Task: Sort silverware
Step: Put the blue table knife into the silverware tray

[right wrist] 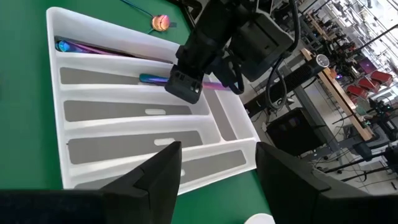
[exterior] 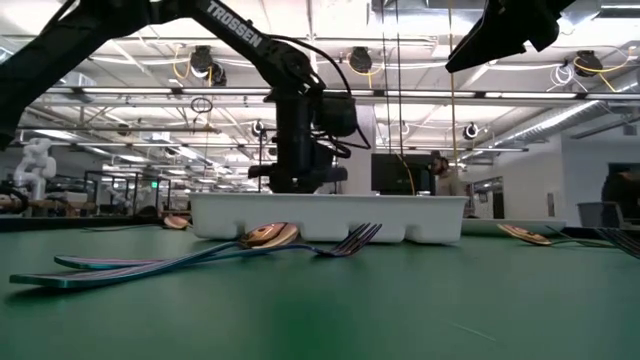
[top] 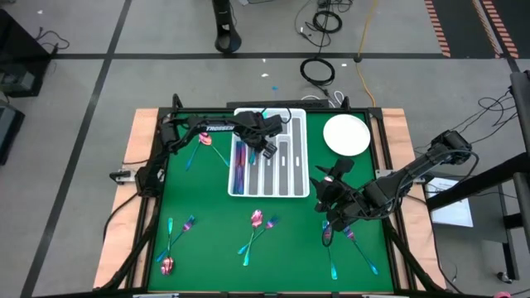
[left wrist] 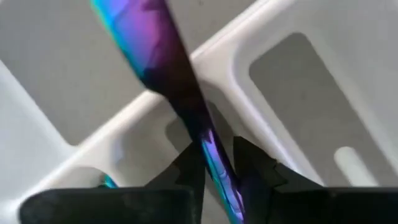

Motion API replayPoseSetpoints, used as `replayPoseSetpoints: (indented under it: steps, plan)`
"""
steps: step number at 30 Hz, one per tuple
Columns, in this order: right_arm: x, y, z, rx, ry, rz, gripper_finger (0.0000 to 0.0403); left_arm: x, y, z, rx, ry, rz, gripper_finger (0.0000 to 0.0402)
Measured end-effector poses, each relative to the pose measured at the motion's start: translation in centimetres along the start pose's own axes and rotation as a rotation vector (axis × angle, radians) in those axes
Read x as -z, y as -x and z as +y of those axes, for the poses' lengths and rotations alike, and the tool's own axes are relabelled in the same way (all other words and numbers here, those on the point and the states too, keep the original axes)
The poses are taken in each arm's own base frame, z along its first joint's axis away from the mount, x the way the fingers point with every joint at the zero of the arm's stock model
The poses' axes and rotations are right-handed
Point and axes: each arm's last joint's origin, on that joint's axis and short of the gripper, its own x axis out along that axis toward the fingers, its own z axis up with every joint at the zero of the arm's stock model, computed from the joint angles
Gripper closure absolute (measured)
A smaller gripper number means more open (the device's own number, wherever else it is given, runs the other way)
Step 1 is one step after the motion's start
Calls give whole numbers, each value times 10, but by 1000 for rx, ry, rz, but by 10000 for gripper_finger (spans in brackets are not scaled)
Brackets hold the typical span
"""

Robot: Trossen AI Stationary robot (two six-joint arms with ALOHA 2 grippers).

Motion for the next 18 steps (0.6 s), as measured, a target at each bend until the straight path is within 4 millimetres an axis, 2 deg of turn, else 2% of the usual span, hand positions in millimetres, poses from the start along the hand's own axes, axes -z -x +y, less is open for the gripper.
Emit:
replayPoseSetpoints:
  steps: [4,9,18]
  plan:
    - [0,0,0,0,-1,0,209,-1,0,-2,63,2,19,352]
    - [0,0,0,0,-1,0,209,2,4,-1,69,-22,43,357]
    - [0,0,0,0,-2,0,209,-11,40,-2,101,-47,-7,358]
